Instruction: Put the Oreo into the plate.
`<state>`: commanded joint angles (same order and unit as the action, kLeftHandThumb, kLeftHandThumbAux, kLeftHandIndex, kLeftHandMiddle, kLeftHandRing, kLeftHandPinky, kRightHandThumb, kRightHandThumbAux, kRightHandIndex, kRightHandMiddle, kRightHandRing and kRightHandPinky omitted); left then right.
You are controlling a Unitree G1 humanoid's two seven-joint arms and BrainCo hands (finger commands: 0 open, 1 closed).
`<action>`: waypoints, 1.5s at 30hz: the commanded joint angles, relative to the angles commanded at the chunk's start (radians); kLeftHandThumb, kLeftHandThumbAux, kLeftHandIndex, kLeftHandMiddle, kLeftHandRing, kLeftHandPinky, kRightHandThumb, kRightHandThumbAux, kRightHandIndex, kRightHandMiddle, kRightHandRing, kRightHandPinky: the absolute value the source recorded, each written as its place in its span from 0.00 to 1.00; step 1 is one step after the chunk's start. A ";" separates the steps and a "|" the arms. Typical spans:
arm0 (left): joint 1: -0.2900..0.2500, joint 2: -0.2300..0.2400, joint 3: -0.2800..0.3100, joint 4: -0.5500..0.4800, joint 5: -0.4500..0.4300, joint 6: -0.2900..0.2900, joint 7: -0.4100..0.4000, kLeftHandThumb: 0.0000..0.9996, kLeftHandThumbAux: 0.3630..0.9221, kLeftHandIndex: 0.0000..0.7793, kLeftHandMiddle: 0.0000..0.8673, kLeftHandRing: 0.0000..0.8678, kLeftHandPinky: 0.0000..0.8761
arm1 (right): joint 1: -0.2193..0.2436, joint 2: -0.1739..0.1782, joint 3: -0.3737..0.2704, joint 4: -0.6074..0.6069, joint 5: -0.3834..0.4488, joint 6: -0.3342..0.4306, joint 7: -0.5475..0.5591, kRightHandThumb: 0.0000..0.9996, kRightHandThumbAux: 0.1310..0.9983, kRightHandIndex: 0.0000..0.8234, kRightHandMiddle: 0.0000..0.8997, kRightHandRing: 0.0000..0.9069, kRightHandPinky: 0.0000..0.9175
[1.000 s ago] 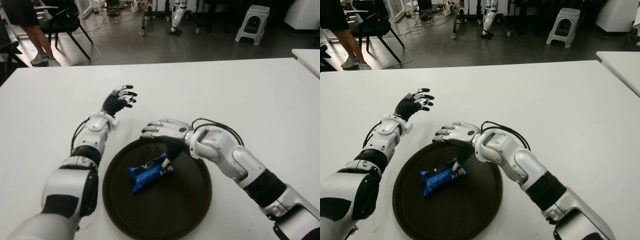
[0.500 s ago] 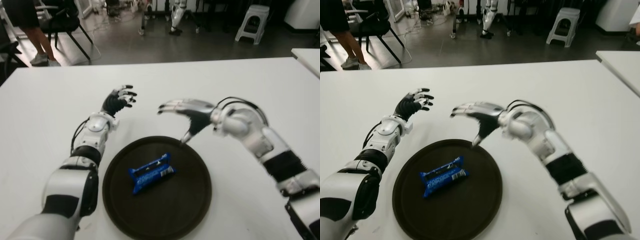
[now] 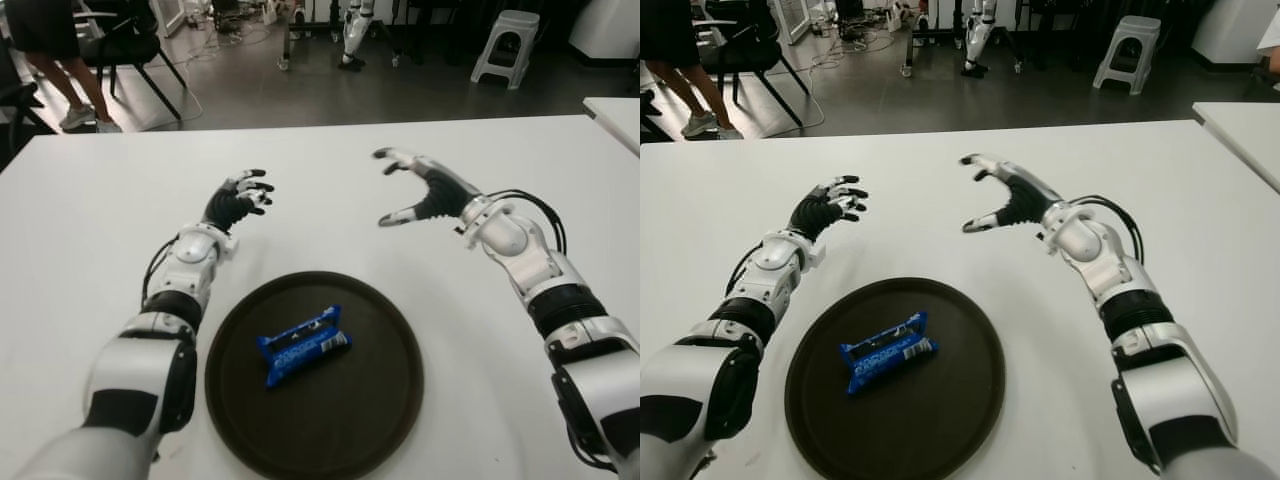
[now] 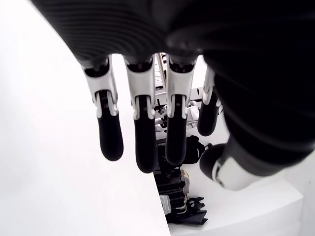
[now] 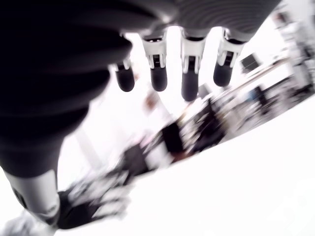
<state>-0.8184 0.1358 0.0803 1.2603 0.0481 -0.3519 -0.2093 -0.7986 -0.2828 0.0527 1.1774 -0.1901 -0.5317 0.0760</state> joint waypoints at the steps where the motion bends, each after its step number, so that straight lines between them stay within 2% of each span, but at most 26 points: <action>1: -0.001 0.001 -0.001 0.001 0.001 0.001 -0.001 0.03 0.54 0.27 0.38 0.40 0.42 | 0.000 0.000 -0.021 0.009 0.024 0.008 0.013 0.00 0.59 0.22 0.27 0.28 0.28; 5: -0.003 0.001 -0.003 0.002 0.006 0.004 0.001 0.01 0.51 0.28 0.38 0.40 0.42 | -0.015 -0.006 -0.088 0.052 0.100 0.071 0.078 0.00 0.56 0.25 0.30 0.31 0.30; 11: -0.002 -0.001 -0.003 0.003 0.007 0.000 0.002 0.00 0.47 0.30 0.39 0.41 0.42 | -0.064 -0.004 -0.179 0.129 0.182 0.232 0.127 0.00 0.53 0.28 0.33 0.33 0.35; 17: -0.001 -0.005 -0.010 0.005 0.015 0.005 0.009 0.03 0.44 0.29 0.38 0.40 0.41 | -0.053 0.002 -0.274 0.161 0.258 0.335 0.189 0.00 0.49 0.28 0.34 0.36 0.38; 24: 0.003 -0.007 -0.015 0.007 0.024 0.002 0.010 0.05 0.39 0.31 0.39 0.40 0.40 | -0.079 -0.006 -0.340 0.167 0.300 0.437 0.211 0.00 0.46 0.29 0.34 0.37 0.36; 30: 0.006 -0.007 -0.011 0.009 0.022 -0.001 0.032 0.06 0.40 0.29 0.39 0.40 0.39 | -0.081 0.000 -0.368 0.161 0.311 0.452 0.223 0.00 0.45 0.27 0.31 0.34 0.36; 37: 0.009 -0.007 -0.006 0.009 0.020 -0.011 0.068 0.13 0.37 0.24 0.34 0.37 0.39 | -0.078 0.009 -0.374 0.157 0.299 0.436 0.217 0.00 0.47 0.26 0.29 0.32 0.35; 42: 0.011 -0.010 -0.002 0.009 0.020 -0.021 0.103 0.14 0.33 0.22 0.30 0.33 0.35 | -0.073 0.012 -0.353 0.156 0.270 0.407 0.196 0.00 0.48 0.24 0.27 0.30 0.32; 45: 0.012 -0.014 0.002 0.008 0.018 -0.027 0.127 0.14 0.32 0.22 0.29 0.30 0.31 | -0.063 0.013 -0.310 0.153 0.217 0.360 0.161 0.00 0.50 0.23 0.26 0.28 0.29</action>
<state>-0.8062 0.1214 0.0823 1.2686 0.0663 -0.3785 -0.0819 -0.8618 -0.2699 -0.2573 1.3309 0.0274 -0.1715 0.2368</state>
